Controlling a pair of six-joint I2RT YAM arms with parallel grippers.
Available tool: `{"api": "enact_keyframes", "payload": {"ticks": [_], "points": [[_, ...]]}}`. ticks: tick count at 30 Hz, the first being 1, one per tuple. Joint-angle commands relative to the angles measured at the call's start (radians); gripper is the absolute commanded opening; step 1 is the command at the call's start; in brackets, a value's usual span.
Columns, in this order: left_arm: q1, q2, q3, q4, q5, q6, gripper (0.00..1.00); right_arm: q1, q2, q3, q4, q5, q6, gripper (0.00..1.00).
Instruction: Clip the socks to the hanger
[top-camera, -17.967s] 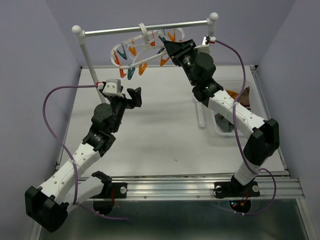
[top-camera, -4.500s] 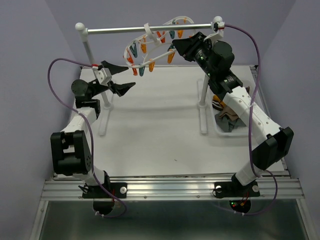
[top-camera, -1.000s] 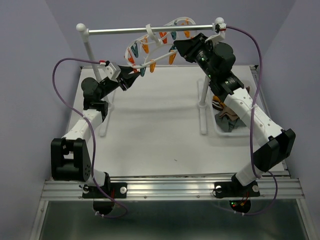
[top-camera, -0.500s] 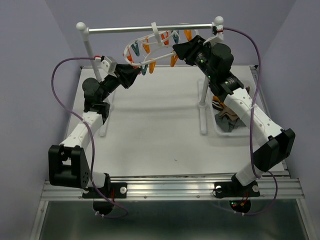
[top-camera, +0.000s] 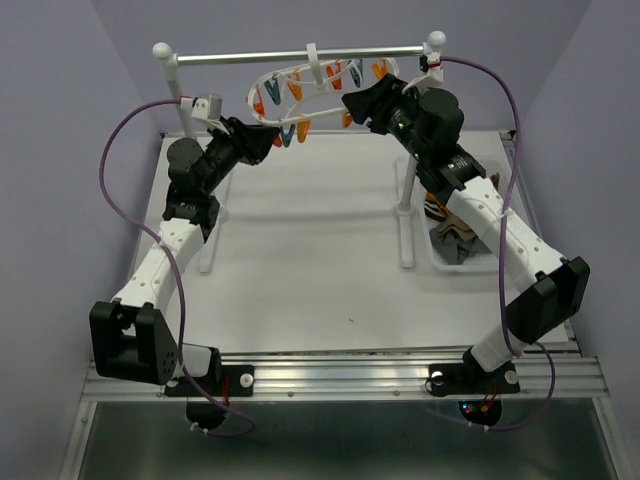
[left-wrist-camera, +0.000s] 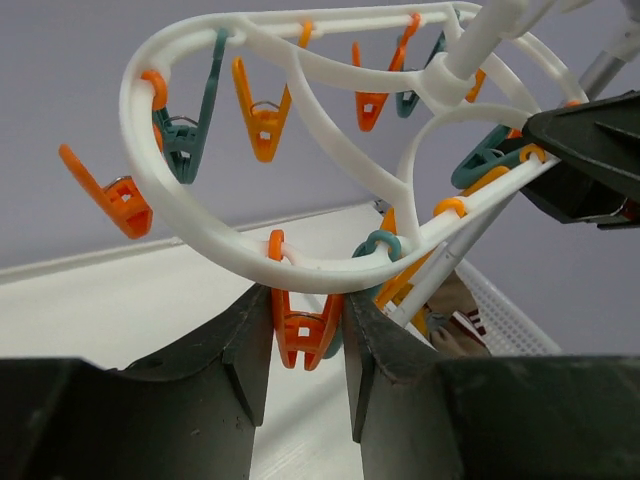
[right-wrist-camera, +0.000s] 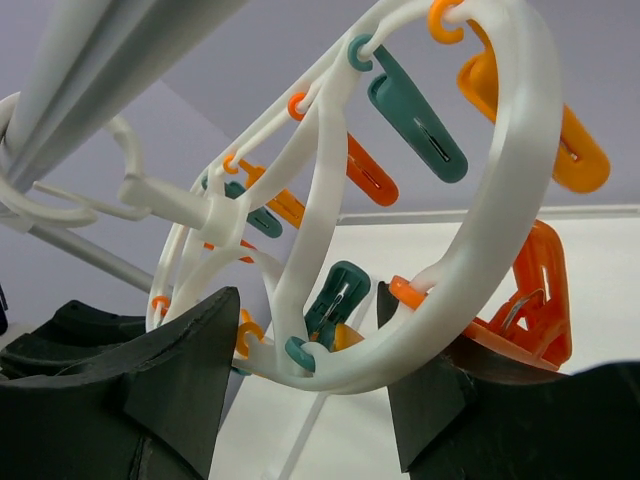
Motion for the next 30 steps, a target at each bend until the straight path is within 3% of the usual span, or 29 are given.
{"api": "enact_keyframes", "payload": {"ticks": [1, 8, 14, 22, 30], "points": [[-0.007, -0.033, 0.074, -0.164, -0.09, -0.117, 0.0, 0.006, -0.018, -0.005, -0.013, 0.014, -0.044, 0.63], [-0.024, -0.045, 0.199, -0.474, -0.229, -0.215, 0.0, 0.006, -0.029, -0.011, -0.023, 0.003, -0.047, 0.65], [-0.026, -0.051, 0.213, -0.571, -0.27, -0.267, 0.0, 0.006, -0.038, -0.023, -0.023, -0.016, -0.038, 0.65], [-0.026, -0.091, 0.16, -0.54, -0.304, -0.313, 0.0, 0.006, -0.052, -0.045, -0.023, -0.022, -0.024, 0.65], [-0.032, -0.045, 0.163, -0.527, -0.25, -0.338, 0.0, 0.006, -0.061, -0.051, -0.02, -0.033, -0.024, 0.66]]}}
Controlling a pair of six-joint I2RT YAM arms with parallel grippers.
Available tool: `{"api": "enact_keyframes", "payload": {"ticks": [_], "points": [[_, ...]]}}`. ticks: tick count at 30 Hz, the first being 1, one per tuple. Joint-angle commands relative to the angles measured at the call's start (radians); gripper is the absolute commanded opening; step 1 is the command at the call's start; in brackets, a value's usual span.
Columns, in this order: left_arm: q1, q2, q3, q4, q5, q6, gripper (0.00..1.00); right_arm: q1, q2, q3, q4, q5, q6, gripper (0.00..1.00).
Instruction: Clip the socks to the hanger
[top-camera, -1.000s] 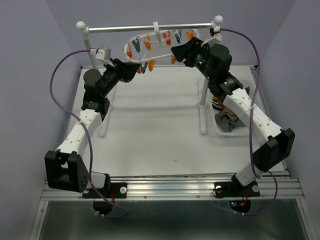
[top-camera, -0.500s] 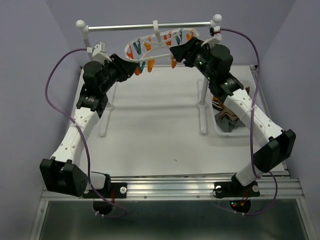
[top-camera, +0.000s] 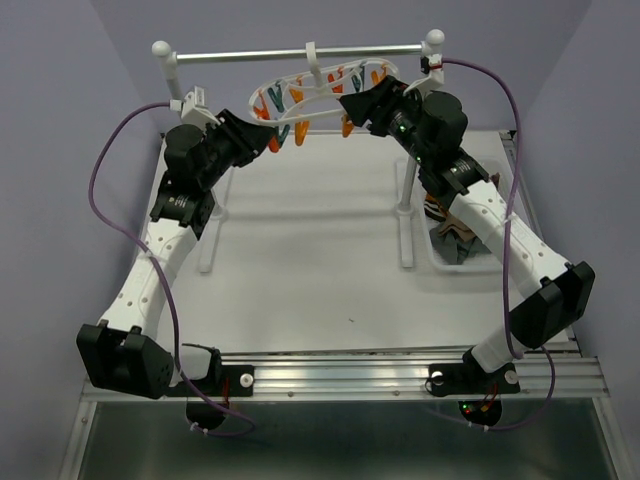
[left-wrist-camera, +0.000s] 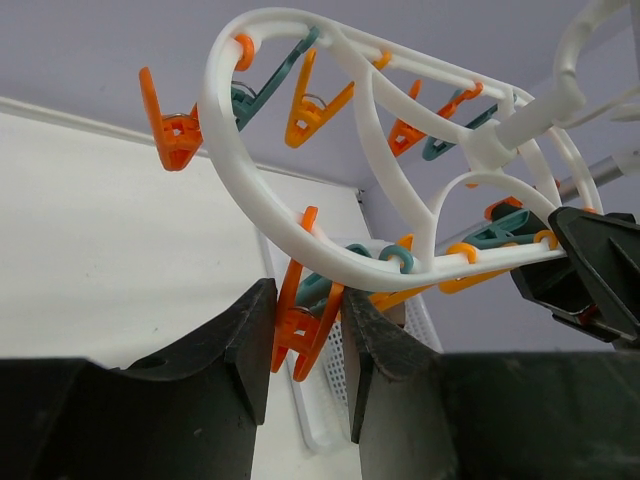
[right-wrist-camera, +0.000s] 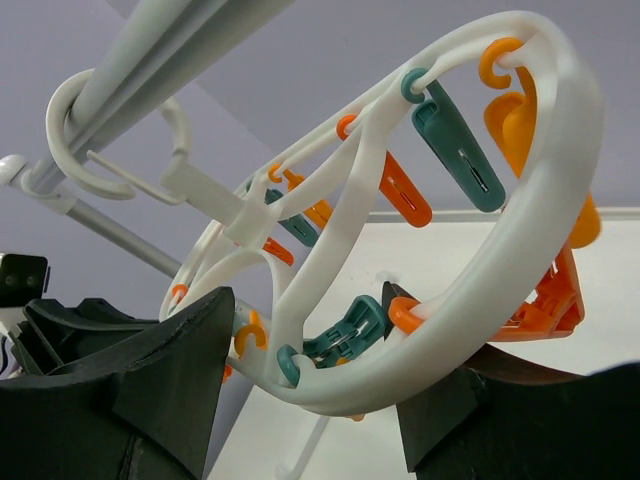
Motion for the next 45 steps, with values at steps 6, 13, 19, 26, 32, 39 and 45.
{"api": "enact_keyframes", "payload": {"ticks": [6, 13, 19, 26, 32, 39, 45], "points": [[0.004, 0.074, 0.042, -0.032, -0.003, -0.032, 0.0, 0.001, -0.041, -0.037, -0.029, 0.003, -0.038, 0.66], [0.004, 0.089, 0.143, -0.22, -0.115, -0.034, 0.0, 0.001, -0.058, -0.052, -0.029, 0.027, -0.045, 0.66], [0.002, 0.054, 0.061, -0.149, -0.103, -0.069, 0.0, 0.001, -0.061, -0.06, -0.023, 0.018, -0.045, 0.66], [0.002, 0.003, -0.036, 0.017, -0.009, -0.054, 0.0, 0.001, -0.066, -0.072, -0.018, 0.012, -0.045, 0.66], [0.002, -0.055, -0.093, 0.057, -0.026, -0.081, 0.0, 0.001, -0.059, -0.072, -0.017, 0.007, -0.048, 0.66], [0.002, -0.069, -0.116, 0.109, -0.048, -0.069, 0.0, 0.001, -0.052, -0.066, -0.012, 0.01, -0.053, 0.67], [0.002, 0.0, -0.058, 0.099, 0.044, -0.041, 0.0, 0.001, -0.049, -0.059, -0.014, 0.016, -0.068, 0.66]]}}
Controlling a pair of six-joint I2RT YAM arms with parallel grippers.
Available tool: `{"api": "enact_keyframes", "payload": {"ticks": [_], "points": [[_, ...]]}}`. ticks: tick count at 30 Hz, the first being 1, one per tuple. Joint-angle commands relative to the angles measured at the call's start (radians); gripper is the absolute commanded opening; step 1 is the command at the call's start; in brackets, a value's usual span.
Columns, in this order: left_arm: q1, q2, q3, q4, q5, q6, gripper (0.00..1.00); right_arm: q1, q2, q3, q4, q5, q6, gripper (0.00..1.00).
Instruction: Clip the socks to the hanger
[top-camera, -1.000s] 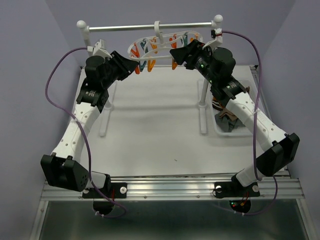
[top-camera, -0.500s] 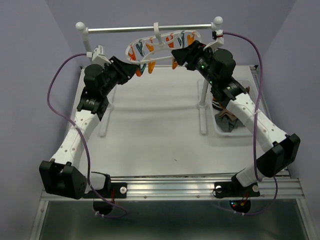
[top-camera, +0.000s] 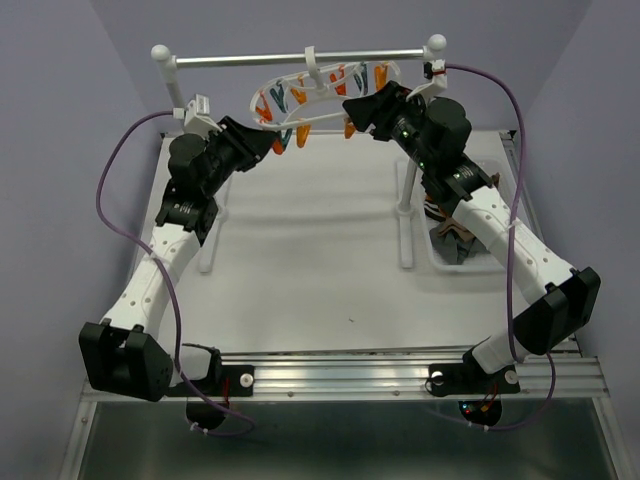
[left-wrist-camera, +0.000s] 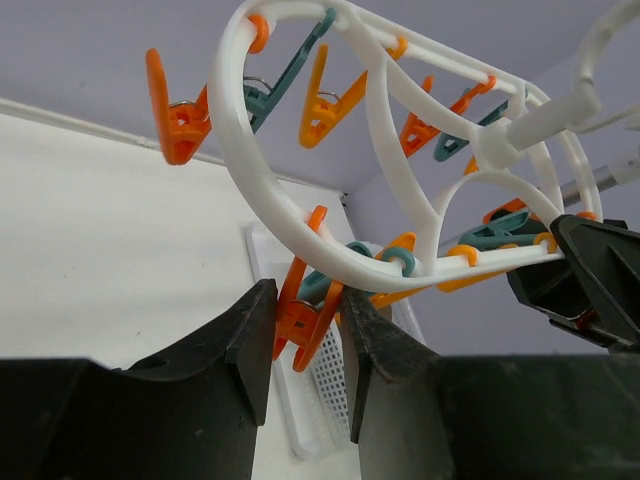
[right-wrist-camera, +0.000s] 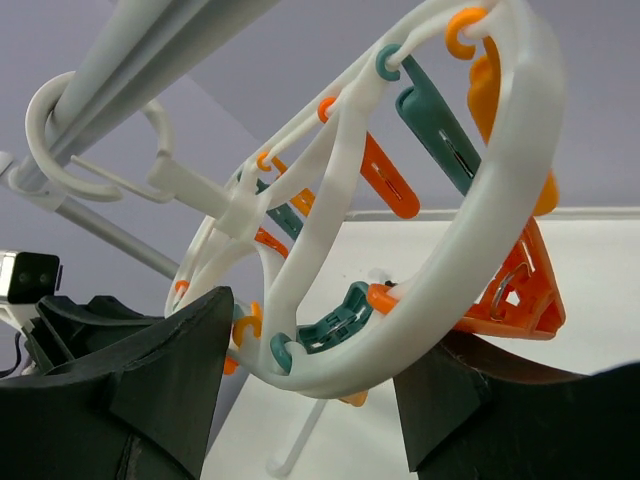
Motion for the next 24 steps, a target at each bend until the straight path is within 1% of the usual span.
{"api": "enact_keyframes", "payload": {"ticks": [1, 2, 3, 4, 7, 12, 13, 15, 16, 17, 18, 19, 21, 24], "points": [[0.007, 0.038, 0.048, -0.028, 0.031, 0.022, 0.0, -0.001, -0.003, 0.002, -0.036, 0.015, -0.049, 0.66], [0.007, 0.038, 0.053, -0.04, 0.013, 0.029, 0.0, -0.001, -0.005, 0.002, -0.036, 0.016, -0.049, 0.64], [0.007, 0.037, 0.062, -0.055, -0.006, 0.043, 0.0, -0.001, -0.003, 0.0, -0.036, 0.021, -0.055, 0.58], [0.007, 0.035, 0.067, -0.09, -0.048, 0.054, 0.0, -0.001, -0.005, -0.001, -0.036, 0.022, -0.055, 0.58], [0.007, 0.031, 0.062, -0.097, -0.072, 0.077, 0.0, -0.001, 0.0, -0.003, -0.036, 0.028, -0.055, 0.58], [0.007, 0.069, 0.071, -0.072, 0.008, 0.099, 0.0, -0.001, 0.014, 0.009, -0.036, 0.024, -0.049, 0.59], [0.007, 0.081, 0.075, -0.068, 0.041, 0.127, 0.0, -0.001, 0.015, 0.009, -0.036, 0.021, -0.049, 0.59], [0.006, 0.078, 0.084, -0.092, 0.014, 0.091, 0.0, -0.001, 0.017, 0.017, -0.039, 0.027, -0.055, 0.59], [0.003, 0.074, 0.085, -0.094, 0.003, 0.109, 0.0, -0.001, 0.017, 0.02, -0.051, 0.028, -0.055, 0.59], [0.001, 0.064, 0.087, -0.112, -0.018, 0.096, 0.0, -0.001, 0.015, 0.023, -0.057, 0.028, -0.055, 0.59], [0.001, 0.058, 0.11, -0.127, -0.033, 0.105, 0.0, -0.001, 0.015, 0.023, -0.057, 0.03, -0.057, 0.62], [-0.001, 0.046, 0.122, -0.176, -0.109, 0.091, 0.0, -0.001, 0.02, 0.038, -0.111, 0.028, -0.069, 0.75], [-0.002, 0.026, 0.124, -0.184, -0.119, 0.097, 0.0, -0.001, 0.024, 0.054, -0.166, 0.016, -0.093, 0.85], [-0.002, 0.015, 0.11, -0.184, -0.136, 0.062, 0.0, -0.001, 0.027, 0.045, -0.218, -0.004, -0.118, 1.0]]}}
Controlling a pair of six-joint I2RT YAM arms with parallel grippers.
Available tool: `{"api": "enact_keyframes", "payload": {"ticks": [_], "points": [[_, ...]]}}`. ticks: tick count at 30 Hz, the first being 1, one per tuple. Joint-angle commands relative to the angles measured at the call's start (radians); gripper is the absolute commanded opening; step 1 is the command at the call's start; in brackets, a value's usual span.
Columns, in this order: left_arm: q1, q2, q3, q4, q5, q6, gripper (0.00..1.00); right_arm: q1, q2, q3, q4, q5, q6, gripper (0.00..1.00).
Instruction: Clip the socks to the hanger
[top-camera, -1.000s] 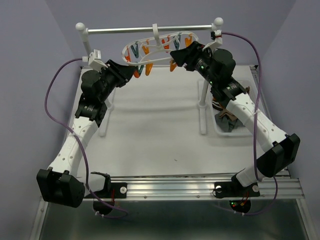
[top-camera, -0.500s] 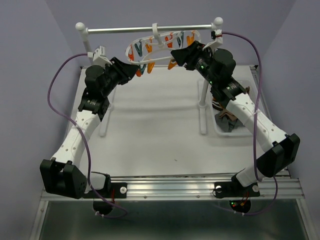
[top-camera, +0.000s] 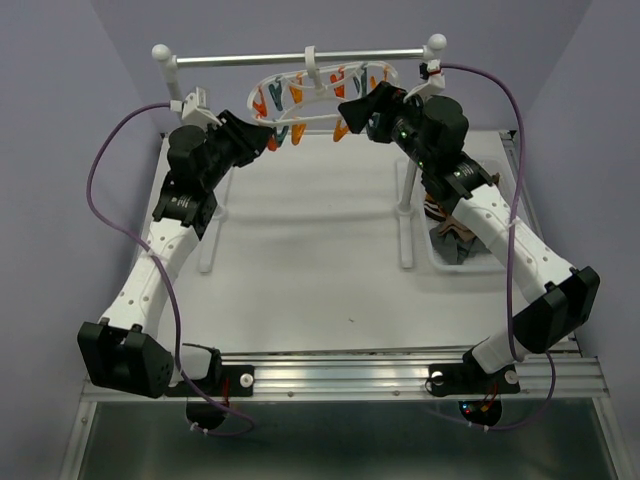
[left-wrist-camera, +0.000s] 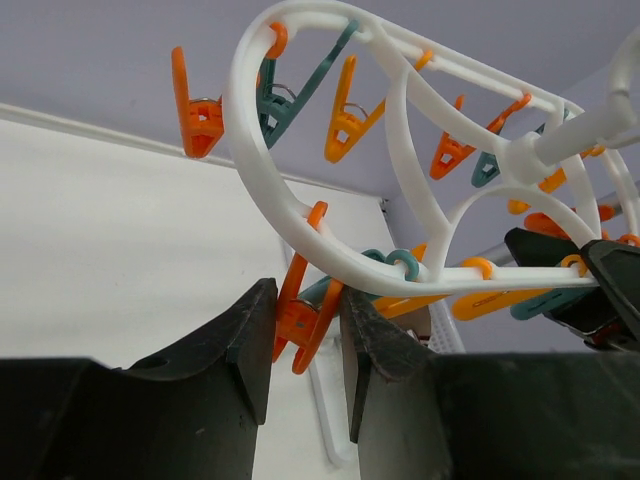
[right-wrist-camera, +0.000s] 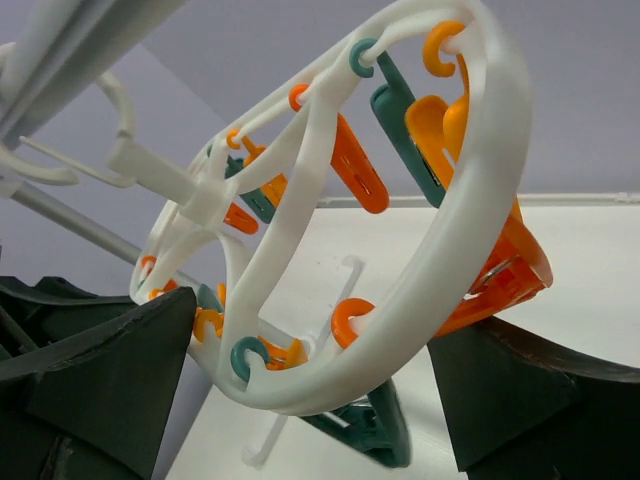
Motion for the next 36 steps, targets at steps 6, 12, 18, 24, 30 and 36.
{"api": "enact_keyframes", "payload": {"ticks": [6, 12, 18, 24, 30, 36], "points": [[0.004, -0.031, 0.023, -0.104, -0.11, -0.065, 0.0, -0.001, -0.031, -0.014, -0.221, 0.003, -0.137, 1.0], [0.001, -0.042, 0.019, -0.113, -0.168, -0.084, 0.0, -0.001, -0.137, -0.092, -0.344, -0.008, -0.207, 1.0], [0.001, -0.025, 0.039, -0.119, -0.174, -0.071, 0.0, -0.001, -0.209, -0.089, -0.46, -0.078, -0.289, 1.0], [0.001, -0.02, 0.048, -0.13, -0.186, -0.062, 0.0, -0.001, -0.272, -0.061, -0.549, 0.018, -0.293, 1.0], [0.001, -0.028, 0.043, -0.124, -0.2, -0.064, 0.0, -0.001, -0.342, -0.13, -0.623, 0.305, -0.185, 1.0], [0.001, -0.032, 0.043, -0.121, -0.199, -0.062, 0.0, -0.059, -0.375, -0.186, -0.726, 0.512, -0.066, 1.0]]}}
